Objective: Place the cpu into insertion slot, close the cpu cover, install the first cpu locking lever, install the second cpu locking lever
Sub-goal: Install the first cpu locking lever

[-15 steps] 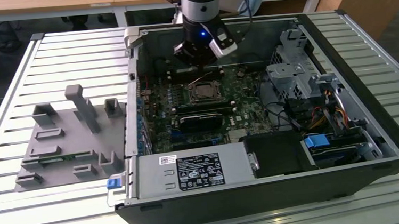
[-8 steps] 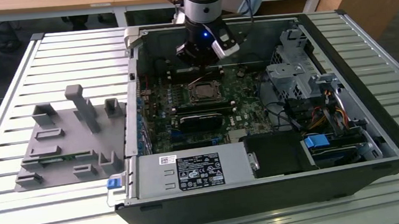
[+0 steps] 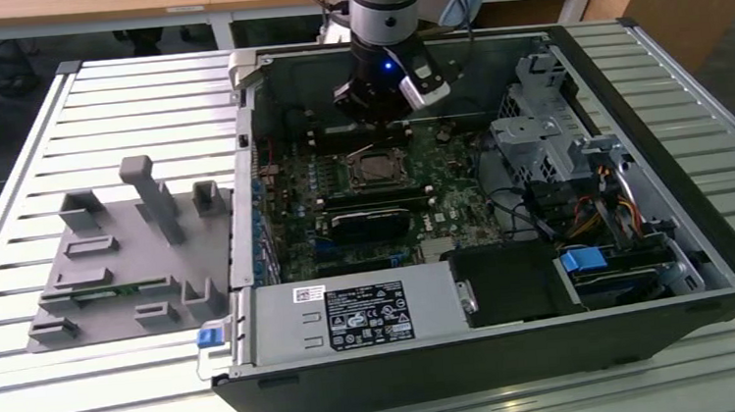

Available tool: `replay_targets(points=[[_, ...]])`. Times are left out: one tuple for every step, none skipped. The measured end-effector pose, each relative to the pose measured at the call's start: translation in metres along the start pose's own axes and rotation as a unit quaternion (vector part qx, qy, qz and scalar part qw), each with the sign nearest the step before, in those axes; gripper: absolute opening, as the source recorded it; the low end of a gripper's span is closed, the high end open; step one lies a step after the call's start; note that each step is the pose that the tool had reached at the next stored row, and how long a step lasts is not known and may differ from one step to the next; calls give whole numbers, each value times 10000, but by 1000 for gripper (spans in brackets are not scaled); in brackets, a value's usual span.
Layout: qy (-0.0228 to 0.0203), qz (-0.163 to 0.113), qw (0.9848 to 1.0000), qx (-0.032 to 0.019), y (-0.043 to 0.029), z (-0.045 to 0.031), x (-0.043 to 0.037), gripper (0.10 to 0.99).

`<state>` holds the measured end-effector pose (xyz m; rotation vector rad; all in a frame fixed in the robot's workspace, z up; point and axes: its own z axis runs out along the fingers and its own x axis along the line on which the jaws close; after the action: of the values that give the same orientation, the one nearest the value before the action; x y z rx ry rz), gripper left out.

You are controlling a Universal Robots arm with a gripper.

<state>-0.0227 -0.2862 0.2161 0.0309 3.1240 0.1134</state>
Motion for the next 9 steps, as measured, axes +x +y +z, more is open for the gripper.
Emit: replay_targets(points=[[0, 1, 10000, 0, 1, 9, -7, 106], [0, 1, 10000, 0, 2, 19, -13, 106], [0, 1, 10000, 0, 3, 28, -20, 106], [0, 1, 10000, 0, 4, 38, -30, 106], [0, 2, 10000, 0, 5, 47, -39, 106], [0, 1, 10000, -1, 6, 57, -49, 106], [0, 1, 10000, 0, 7, 69, -59, 106], [0, 1, 10000, 0, 8, 80, -66, 106], [0, 1, 10000, 0, 7, 91, -70, 106]])
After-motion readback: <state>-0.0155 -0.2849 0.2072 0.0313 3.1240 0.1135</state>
